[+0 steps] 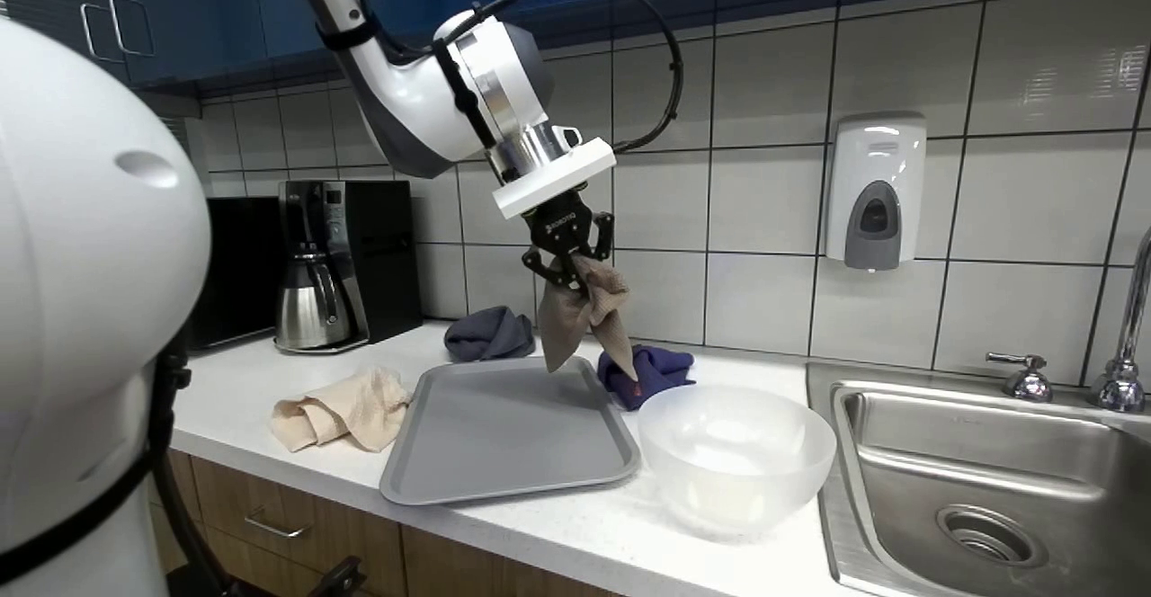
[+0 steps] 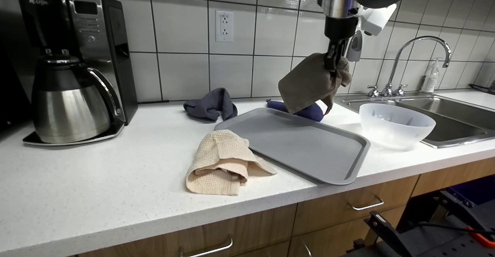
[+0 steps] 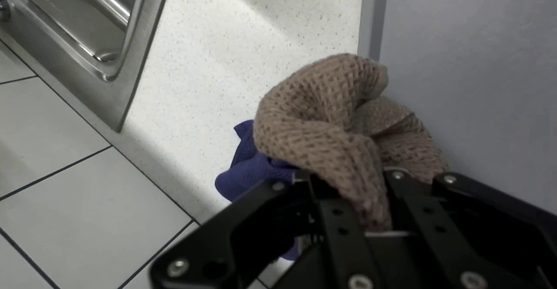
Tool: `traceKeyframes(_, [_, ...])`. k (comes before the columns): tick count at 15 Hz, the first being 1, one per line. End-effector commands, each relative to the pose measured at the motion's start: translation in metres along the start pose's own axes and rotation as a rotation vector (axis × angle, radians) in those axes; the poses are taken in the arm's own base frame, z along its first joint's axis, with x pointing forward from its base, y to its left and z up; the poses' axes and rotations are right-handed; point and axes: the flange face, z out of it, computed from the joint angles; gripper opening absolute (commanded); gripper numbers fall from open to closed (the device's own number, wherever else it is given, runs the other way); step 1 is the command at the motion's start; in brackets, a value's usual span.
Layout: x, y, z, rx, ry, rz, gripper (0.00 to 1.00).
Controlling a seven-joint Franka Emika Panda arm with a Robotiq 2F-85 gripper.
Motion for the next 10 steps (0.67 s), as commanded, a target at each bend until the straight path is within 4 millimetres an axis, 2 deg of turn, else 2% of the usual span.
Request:
traceKeyframes(1, [-0.012,-0.010,-0.016,0.005,-0.053,-0.013,0.04])
traceKeyframes(10, [-0.018,-0.040,-0.022,0.057,-0.110,-0.092,0.04])
